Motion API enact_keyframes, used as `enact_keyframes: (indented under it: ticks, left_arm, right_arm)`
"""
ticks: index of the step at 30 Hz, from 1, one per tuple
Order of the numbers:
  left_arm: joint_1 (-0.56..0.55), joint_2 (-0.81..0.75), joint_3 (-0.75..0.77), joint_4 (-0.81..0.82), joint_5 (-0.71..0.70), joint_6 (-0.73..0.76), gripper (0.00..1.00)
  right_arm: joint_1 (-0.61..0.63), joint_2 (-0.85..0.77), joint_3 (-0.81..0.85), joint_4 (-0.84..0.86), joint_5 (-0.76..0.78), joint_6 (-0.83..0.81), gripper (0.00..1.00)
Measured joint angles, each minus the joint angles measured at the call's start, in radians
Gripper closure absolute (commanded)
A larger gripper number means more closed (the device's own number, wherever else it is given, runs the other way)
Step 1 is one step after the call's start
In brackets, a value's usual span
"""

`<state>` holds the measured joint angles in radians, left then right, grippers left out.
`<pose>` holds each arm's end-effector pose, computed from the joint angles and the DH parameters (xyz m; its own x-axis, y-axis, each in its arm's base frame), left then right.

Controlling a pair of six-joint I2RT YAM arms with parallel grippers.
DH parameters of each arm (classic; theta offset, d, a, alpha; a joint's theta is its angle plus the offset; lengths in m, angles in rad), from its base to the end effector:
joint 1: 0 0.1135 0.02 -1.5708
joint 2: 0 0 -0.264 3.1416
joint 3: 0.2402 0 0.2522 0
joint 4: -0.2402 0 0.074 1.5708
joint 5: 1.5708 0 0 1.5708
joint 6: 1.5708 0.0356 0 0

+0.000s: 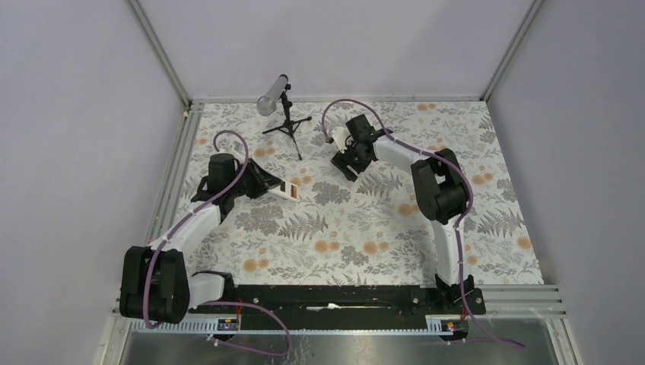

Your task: Load the batteries into the remote control

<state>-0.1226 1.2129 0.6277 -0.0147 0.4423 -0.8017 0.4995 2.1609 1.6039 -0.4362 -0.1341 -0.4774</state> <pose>0.2487 -0.0460 0.2155 -0.7211 -0.5654 -0.4004 -0.0819 0.6434 -0.7611 0.4070 0.2275 0.1627 -0.4057 -0.7401 -0.5364 -0.8164 0.5573 -0.1514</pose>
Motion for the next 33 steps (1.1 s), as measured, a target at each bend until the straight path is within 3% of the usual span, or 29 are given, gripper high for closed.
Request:
enact_keyframes:
  ticks: [6, 11, 15, 20, 23, 28, 33]
  left_arm:
    - [0.008, 0.009, 0.0, 0.001, 0.014, 0.001, 1.0]
    - [0.011, 0.029, 0.0, 0.001, 0.026, 0.0, 1.0]
    - [0.013, 0.029, 0.0, 0.0, 0.034, 0.001, 1.0]
    - [0.014, 0.029, 0.0, -0.001, 0.042, 0.004, 1.0]
    - [0.014, 0.029, 0.0, -0.002, 0.046, 0.01, 1.0]
    - [0.014, 0.041, 0.001, 0.002, 0.065, 0.018, 1.0]
    - [0.007, 0.12, 0.026, 0.01, 0.105, 0.028, 1.0]
  right_arm:
    - [0.0, 0.004, 0.006, -0.015, -0.017, -0.039, 0.38]
    - [0.0, 0.016, 0.027, -0.056, -0.049, -0.056, 0.31]
    - [0.0, 0.028, 0.049, -0.09, -0.07, -0.073, 0.32]
    - [0.0, 0.043, 0.075, -0.108, -0.069, -0.086, 0.51]
    - [0.0, 0.046, 0.081, -0.109, -0.068, -0.083, 0.57]
    - [0.0, 0.024, 0.04, -0.069, -0.066, -0.077, 0.57]
    - [0.005, -0.078, -0.103, -0.039, -0.096, -0.05, 0.56]
